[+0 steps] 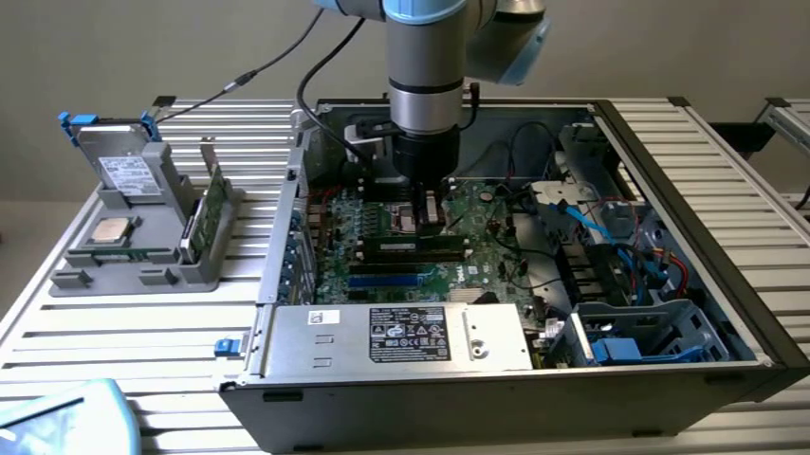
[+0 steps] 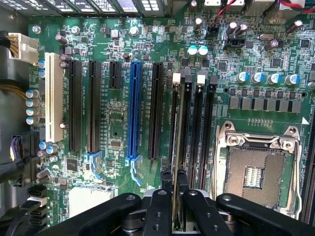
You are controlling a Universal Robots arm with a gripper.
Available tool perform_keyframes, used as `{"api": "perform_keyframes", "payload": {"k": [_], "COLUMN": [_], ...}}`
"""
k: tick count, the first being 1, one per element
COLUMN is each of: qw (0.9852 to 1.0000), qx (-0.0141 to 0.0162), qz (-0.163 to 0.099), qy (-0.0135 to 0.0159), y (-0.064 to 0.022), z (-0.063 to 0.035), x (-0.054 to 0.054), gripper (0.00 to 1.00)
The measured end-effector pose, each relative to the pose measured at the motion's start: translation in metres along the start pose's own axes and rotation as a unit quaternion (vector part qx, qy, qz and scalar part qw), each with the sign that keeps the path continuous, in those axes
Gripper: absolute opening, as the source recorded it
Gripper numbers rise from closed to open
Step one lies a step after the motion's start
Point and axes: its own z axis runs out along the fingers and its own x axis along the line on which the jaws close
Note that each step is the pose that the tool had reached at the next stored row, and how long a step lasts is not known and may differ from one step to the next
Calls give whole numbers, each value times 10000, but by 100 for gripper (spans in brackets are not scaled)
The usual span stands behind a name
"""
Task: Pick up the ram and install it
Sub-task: 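Insert the ram into the slot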
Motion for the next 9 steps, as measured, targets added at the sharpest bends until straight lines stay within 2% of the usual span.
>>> {"api": "perform_keyframes", "payload": {"k": [5,9], "qw": [10000,10000], "qx": [-11,-14], "qz": [-6,-8], "qy": [64,90], "y": [0,0], "z": [0,-1], "x": [-2,-5], "gripper": [14,14]}}
